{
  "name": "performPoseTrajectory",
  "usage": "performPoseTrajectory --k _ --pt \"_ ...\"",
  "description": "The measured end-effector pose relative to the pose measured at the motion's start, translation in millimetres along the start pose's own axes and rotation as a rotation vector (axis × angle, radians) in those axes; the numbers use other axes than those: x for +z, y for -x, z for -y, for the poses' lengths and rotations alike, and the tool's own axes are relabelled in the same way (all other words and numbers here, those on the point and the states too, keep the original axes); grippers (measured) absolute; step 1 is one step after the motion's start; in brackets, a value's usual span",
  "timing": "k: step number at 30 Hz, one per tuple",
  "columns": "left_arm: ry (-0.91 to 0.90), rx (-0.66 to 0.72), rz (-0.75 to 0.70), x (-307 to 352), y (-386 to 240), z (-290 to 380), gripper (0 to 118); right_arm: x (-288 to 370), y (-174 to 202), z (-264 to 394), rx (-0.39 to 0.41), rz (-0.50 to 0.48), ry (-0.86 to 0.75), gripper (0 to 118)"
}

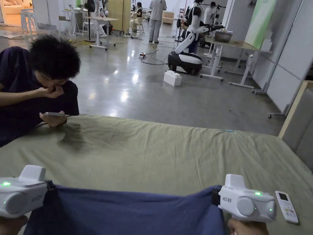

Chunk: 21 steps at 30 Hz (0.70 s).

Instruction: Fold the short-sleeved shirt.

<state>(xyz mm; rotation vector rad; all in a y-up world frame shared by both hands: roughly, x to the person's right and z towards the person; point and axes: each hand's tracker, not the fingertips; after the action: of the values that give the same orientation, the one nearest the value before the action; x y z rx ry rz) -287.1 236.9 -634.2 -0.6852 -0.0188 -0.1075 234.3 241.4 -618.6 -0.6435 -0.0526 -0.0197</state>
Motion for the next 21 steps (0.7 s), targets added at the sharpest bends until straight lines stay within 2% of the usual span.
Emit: performPoseTrajectory --k 4,14,18,21 --pt "-0.121 0.025 0.01 47.3 1.9 -48.4 4 48.9 -2.4 -44.9 -0.029 0.006 -0.138 4" --pt "-0.339 0.013 -0.03 145.0 19.1 -179.0 4 152.2 7.5 -176.5 0.049 0.045 -0.414 4" --pt "-0.393 0.013 -0.046 161.9 28.6 -226.6 4 169.7 13.1 -228.7 0.086 0.065 -0.494 4" --pt "-0.428 0.014 -0.057 166.1 32.5 -261.1 4 182.0 22.9 -259.0 0.086 0.088 -0.529 4"
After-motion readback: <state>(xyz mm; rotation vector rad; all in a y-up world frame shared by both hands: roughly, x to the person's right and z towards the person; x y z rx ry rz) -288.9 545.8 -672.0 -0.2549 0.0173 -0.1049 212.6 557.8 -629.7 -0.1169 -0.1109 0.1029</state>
